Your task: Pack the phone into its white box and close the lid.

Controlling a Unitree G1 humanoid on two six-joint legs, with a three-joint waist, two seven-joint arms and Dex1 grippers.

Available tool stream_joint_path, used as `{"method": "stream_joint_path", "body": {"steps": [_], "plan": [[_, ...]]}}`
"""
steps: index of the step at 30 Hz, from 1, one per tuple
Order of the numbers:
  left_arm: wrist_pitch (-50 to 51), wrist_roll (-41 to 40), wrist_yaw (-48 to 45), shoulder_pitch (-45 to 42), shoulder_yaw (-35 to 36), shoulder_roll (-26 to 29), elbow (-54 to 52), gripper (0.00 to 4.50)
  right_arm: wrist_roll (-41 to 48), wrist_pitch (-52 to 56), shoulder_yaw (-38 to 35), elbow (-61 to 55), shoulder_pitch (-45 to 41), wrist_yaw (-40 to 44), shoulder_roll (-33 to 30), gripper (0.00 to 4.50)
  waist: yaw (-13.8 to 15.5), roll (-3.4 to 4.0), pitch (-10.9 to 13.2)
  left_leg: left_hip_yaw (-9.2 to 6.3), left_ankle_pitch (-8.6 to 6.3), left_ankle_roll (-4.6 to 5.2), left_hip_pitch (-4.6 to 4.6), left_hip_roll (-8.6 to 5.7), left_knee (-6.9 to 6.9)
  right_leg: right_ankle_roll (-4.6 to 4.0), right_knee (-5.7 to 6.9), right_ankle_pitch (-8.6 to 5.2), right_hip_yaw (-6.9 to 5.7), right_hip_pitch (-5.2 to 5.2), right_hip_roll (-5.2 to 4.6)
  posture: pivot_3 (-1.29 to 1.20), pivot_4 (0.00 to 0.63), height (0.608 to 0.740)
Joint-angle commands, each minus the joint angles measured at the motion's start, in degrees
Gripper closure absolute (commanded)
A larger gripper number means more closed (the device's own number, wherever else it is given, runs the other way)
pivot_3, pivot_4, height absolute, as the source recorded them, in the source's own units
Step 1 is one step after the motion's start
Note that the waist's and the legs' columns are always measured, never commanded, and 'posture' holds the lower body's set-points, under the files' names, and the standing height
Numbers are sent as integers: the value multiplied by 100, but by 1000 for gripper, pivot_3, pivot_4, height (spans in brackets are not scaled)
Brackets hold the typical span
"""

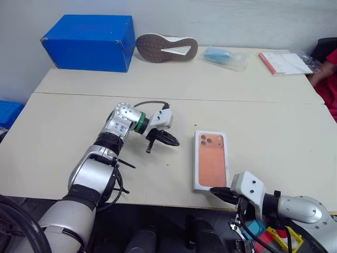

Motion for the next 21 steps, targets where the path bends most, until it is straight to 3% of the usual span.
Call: {"method": "stream_joint_path", "body": {"steps": [1, 12, 18, 21], "plan": [[112, -121, 10, 40, 74, -74, -269, 4500, -77, -58, 133, -80, 19, 166, -153, 4492, -3, 0, 0, 0, 0, 0, 1, 0, 0, 0, 1, 0, 1, 0, 0, 0, 150, 740], [399, -228, 88, 33, 148, -265, -532, 4500, -292, 0, 240, 266, -571, -226, 205, 4492, -9, 0, 0, 4, 0, 0, 0, 0, 5, 2, 5, 1, 5, -2, 0, 0, 150, 740], [613, -361, 106, -74, 261, -386, -527, 4500, 712, 404, -242, -336, -402, -54, 273, 4492, -7, 0, 0, 3, 0, 0, 0, 0, 5, 2, 4, 1, 4, -2, 0, 0, 150, 740], [591, -346, 326, -121, 264, -613, -451, 4500, 1213, 741, -632, -217, -644, -347, 524, 4492, 11, 0, 0, 1, 0, 0, 0, 0, 8, 3, 4, 2, 3, 0, -1, 0, 150, 740]]}}
